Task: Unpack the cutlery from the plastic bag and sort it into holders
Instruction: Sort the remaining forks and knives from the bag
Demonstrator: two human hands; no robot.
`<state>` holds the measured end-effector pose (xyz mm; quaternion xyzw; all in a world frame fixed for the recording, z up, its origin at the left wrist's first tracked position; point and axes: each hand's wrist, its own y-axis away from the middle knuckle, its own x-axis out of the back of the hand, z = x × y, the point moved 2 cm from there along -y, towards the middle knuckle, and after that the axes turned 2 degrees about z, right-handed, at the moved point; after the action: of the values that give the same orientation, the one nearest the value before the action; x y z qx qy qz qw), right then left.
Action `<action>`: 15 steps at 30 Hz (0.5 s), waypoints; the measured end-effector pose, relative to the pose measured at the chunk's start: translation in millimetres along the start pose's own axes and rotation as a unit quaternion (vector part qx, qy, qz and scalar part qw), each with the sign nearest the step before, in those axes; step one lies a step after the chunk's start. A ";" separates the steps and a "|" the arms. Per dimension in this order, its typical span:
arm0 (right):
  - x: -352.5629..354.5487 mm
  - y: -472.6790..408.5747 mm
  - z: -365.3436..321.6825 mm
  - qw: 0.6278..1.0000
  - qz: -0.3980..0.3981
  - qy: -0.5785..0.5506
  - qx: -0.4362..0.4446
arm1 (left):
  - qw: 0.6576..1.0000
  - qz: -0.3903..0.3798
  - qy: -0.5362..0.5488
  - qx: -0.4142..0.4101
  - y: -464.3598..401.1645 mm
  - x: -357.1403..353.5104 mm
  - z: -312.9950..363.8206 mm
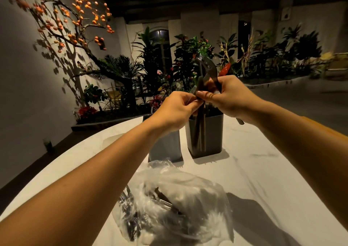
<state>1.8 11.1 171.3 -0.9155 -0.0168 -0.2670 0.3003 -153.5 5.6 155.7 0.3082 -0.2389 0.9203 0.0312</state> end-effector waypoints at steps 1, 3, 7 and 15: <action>2.3 -4.9 0.9 1.000 0.009 0.000 0.004 | 1.000 0.009 -0.001 -0.007 -8.9 0.6 0.4; 8.0 -15.4 1.6 1.000 0.029 -0.002 0.007 | 1.000 0.028 -0.004 -0.013 -25.9 1.4 3.7; 17.1 -38.1 1.8 0.998 0.047 0.019 0.023 | 0.998 0.052 -0.027 -0.028 -48.8 6.8 13.0; 26.3 -71.2 13.7 0.993 0.064 0.084 0.060 | 0.994 0.094 -0.038 -0.048 -84.4 2.9 5.8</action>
<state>17.3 73.6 213.7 -0.8693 0.0513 -0.3216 0.3718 -135.3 77.2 196.9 0.3170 -0.3120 0.8943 -0.0496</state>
